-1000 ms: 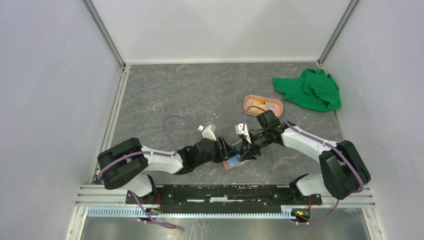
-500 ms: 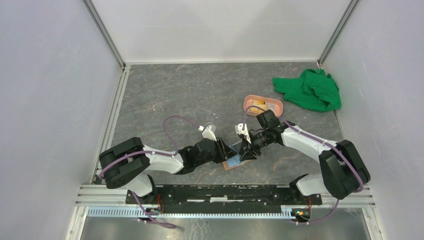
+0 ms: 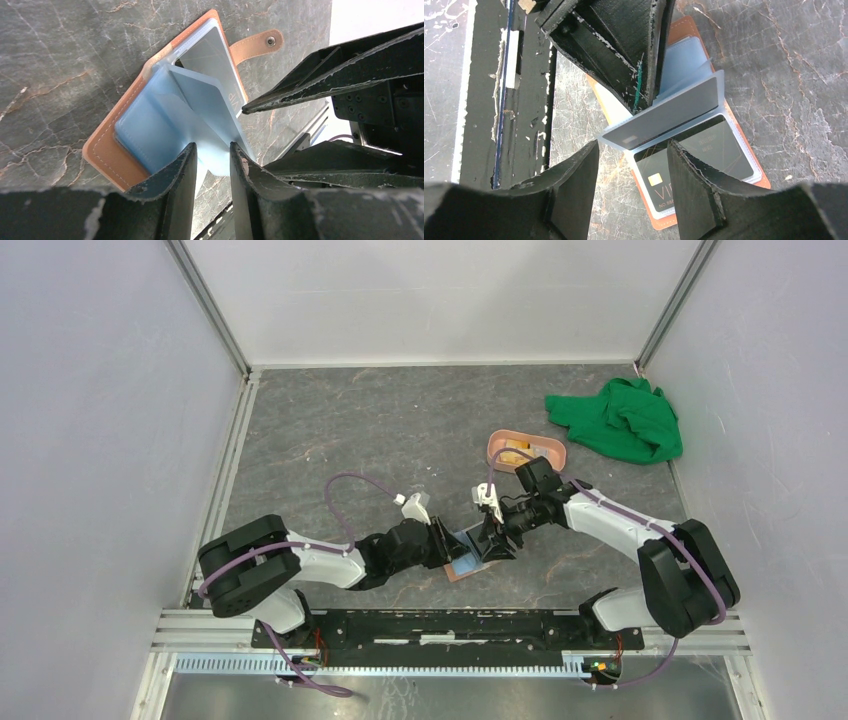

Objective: Put the credit cards into the card holder
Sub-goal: Open the card holder at the center of the board.

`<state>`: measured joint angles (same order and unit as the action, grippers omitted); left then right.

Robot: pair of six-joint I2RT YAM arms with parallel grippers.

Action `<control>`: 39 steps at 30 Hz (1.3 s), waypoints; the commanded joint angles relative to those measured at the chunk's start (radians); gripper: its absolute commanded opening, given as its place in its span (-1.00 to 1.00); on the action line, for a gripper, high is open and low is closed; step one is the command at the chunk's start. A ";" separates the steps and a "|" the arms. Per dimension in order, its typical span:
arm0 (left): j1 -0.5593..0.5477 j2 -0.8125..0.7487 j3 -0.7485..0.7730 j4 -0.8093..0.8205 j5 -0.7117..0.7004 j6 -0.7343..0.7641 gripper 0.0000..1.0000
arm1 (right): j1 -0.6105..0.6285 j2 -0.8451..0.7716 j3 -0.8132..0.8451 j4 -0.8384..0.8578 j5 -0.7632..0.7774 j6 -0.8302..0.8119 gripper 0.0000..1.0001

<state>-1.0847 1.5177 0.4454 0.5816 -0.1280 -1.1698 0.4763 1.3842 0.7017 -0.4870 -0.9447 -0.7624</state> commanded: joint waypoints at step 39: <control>0.044 0.116 0.087 -0.005 0.087 0.077 0.12 | -0.123 -0.123 0.000 0.099 0.011 0.075 0.29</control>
<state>-1.0485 1.6196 0.5026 0.5850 -0.0528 -1.1522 0.3565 1.3060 0.7029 -0.4049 -0.8928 -0.6582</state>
